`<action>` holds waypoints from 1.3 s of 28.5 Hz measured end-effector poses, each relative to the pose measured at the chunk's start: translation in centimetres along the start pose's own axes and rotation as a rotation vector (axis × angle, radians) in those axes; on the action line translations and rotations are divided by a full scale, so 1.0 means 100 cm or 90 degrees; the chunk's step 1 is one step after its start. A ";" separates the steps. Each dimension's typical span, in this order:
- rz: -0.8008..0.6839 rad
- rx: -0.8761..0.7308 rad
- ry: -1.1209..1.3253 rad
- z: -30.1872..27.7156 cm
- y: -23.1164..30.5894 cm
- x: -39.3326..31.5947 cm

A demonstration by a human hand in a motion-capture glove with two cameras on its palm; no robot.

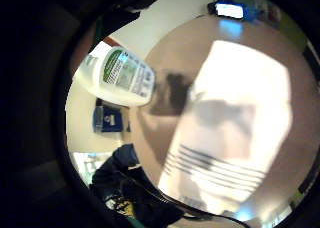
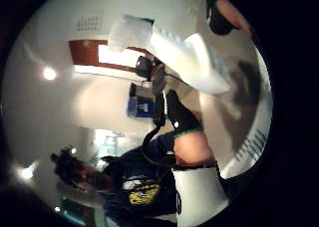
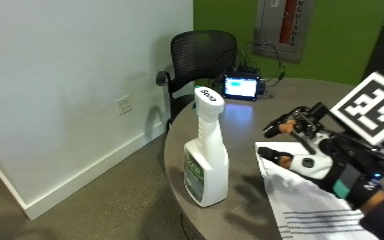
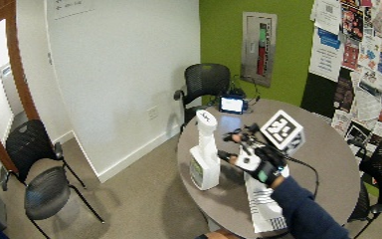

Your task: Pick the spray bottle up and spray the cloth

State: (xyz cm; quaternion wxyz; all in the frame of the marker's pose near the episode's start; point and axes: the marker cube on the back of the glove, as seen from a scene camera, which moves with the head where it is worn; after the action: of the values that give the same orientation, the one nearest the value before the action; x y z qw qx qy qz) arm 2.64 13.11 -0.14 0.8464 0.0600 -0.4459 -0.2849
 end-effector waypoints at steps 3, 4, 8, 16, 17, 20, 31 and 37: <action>-0.009 0.019 0.056 -0.023 0.018 -0.006; -0.013 0.023 0.078 -0.033 0.027 -0.009; -0.047 0.039 0.228 -0.078 0.062 -0.003; 0.059 0.109 0.451 -0.124 0.146 0.033; 0.074 0.108 0.459 -0.128 0.154 0.039; 0.103 0.106 0.444 -0.140 0.169 0.053; 0.166 0.170 0.332 -0.128 0.178 0.078; 0.187 0.173 0.397 -0.106 0.180 0.111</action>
State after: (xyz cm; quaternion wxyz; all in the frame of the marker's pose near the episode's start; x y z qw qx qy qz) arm 23.61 20.50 7.93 0.9578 0.1915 -0.2039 -0.0664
